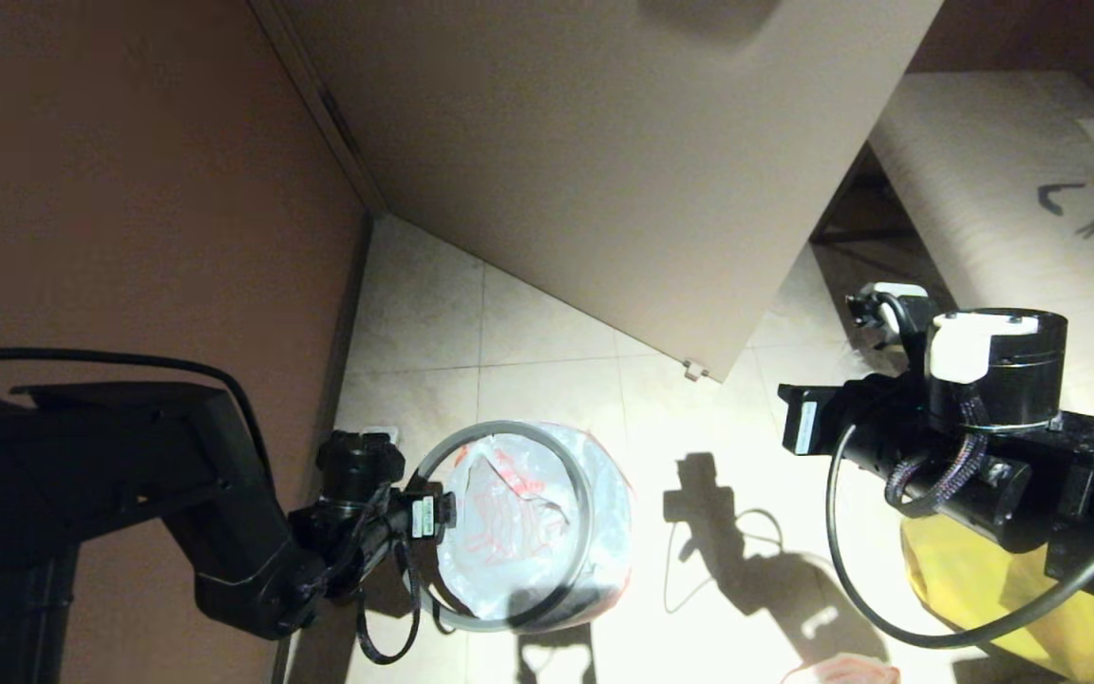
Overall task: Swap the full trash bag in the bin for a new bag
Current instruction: Place the trash can ring on the trash can
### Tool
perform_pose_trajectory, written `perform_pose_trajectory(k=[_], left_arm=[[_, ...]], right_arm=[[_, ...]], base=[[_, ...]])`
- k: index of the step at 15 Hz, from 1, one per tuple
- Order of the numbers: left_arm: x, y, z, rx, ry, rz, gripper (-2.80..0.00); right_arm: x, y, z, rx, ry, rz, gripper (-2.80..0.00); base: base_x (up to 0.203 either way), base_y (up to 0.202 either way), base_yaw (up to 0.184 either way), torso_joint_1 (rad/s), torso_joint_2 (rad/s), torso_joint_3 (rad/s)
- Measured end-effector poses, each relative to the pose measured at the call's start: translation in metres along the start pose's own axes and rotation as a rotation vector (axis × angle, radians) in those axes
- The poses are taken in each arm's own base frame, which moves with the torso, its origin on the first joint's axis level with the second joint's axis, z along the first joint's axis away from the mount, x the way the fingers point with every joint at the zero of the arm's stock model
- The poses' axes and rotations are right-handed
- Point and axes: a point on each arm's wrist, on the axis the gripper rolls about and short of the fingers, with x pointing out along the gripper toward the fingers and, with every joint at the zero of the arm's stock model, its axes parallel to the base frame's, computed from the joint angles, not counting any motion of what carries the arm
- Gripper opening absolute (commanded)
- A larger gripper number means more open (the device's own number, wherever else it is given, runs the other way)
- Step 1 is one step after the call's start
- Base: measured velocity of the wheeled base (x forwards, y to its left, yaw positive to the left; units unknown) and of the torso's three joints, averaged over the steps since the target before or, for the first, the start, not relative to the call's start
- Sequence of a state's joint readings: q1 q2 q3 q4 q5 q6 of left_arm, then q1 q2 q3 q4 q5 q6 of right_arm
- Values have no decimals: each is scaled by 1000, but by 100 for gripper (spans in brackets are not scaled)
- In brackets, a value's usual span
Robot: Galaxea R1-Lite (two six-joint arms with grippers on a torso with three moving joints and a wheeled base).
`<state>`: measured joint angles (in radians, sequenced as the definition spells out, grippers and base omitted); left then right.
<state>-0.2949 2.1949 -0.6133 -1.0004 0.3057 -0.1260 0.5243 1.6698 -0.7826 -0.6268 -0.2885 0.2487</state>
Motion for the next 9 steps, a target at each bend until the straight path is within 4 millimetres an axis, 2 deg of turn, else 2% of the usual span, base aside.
perform_pose_trajectory(k=[4, 8, 9], left_arm=[[-1, 0, -1, -4, -9, 0, 0], [7, -2, -1, -15, -55, 52, 0], [9, -2, -1, -17, -68, 61, -280]], right_arm=[[0, 0, 0, 0, 1, 0, -280], [2, 0, -3, -2, 10, -3, -280], [3, -1, -3, -2, 13, -4, -280]], base=[[0, 0, 0, 0, 0, 0], [0, 0, 0, 0, 0, 0], [0, 0, 0, 0, 0, 0]])
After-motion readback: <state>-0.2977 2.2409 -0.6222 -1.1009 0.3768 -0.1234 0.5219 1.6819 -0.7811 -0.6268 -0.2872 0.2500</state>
